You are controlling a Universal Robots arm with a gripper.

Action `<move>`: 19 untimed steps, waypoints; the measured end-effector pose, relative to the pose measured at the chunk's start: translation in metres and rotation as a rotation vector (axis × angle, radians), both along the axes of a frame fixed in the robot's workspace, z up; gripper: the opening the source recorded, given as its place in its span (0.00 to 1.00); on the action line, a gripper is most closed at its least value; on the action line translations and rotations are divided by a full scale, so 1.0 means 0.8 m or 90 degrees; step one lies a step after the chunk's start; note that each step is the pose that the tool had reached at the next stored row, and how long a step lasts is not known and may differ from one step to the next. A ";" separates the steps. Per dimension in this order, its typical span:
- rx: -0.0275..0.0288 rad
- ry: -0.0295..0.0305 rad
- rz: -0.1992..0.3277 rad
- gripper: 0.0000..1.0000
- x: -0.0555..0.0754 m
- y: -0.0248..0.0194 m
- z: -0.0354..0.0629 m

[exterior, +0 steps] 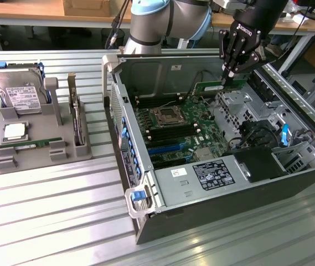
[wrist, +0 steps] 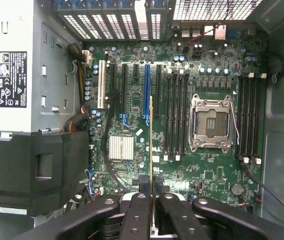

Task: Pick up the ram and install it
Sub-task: 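Insert the ram into the slot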

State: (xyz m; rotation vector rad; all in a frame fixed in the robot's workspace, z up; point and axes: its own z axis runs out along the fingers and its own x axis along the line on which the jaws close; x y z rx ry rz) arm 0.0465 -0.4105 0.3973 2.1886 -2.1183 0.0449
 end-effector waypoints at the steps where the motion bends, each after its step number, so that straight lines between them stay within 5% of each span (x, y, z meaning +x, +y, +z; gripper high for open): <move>1: 0.0000 0.0000 0.000 0.13 0.000 0.0000 -0.002; 19: 0.0000 0.0000 0.000 0.13 -0.001 0.0000 -0.025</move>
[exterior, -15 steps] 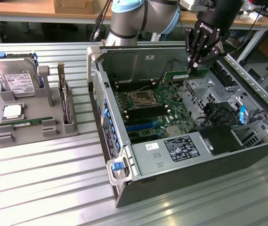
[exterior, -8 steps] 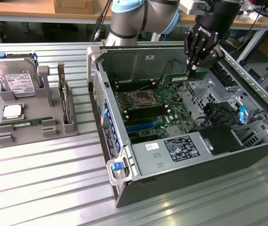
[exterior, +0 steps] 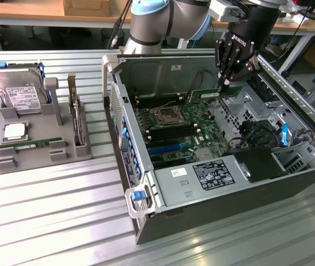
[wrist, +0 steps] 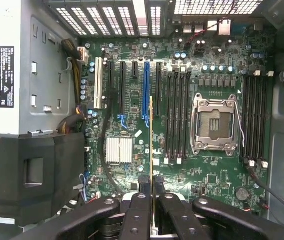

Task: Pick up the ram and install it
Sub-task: 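Insert the ram into the slot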

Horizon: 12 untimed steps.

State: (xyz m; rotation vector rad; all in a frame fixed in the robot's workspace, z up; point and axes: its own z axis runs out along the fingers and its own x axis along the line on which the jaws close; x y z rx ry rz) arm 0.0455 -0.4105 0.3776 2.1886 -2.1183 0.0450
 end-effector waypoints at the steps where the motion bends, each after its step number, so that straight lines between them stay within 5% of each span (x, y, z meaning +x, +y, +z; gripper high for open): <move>1: 0.0000 0.0000 0.000 0.13 0.000 0.0000 -0.001; 12: 0.0000 0.0000 0.000 0.13 0.000 0.0000 -0.007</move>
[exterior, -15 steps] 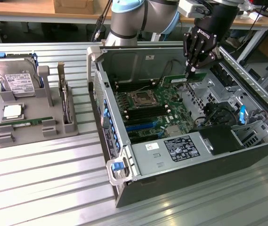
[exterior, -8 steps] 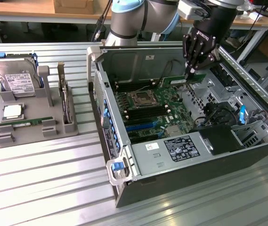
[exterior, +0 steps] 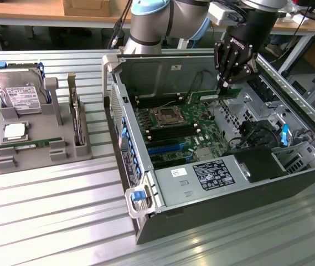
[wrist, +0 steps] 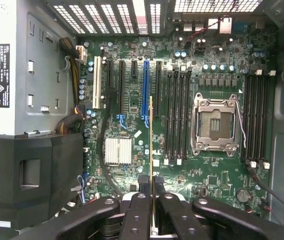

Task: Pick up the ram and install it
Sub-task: 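Insert the ram into the slot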

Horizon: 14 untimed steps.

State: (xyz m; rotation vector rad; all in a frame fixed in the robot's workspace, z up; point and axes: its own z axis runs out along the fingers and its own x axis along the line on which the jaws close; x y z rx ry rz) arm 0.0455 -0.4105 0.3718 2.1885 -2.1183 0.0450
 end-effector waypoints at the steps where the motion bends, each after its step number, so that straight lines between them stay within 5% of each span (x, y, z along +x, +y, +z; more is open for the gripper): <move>1: 0.0000 0.0000 0.000 0.13 0.000 0.0000 0.000; 14: 0.0000 0.0000 0.000 0.13 0.000 0.0000 -0.011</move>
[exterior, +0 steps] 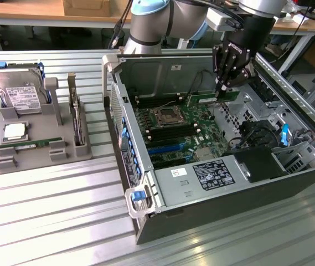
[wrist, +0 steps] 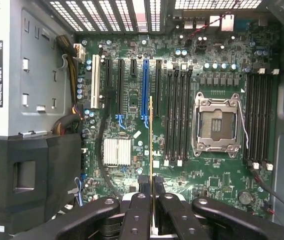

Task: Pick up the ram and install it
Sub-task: 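Insert the ram into the slot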

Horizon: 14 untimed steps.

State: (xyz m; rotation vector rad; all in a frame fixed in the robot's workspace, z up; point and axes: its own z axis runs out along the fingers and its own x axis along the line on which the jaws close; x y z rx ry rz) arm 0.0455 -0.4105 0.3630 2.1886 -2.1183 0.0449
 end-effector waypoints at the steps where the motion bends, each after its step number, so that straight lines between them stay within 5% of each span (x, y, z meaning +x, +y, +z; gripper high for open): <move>1: 0.0000 0.0000 0.000 0.13 0.000 0.0000 0.000; 14: 0.0000 0.0000 0.000 0.13 0.000 0.0000 -0.009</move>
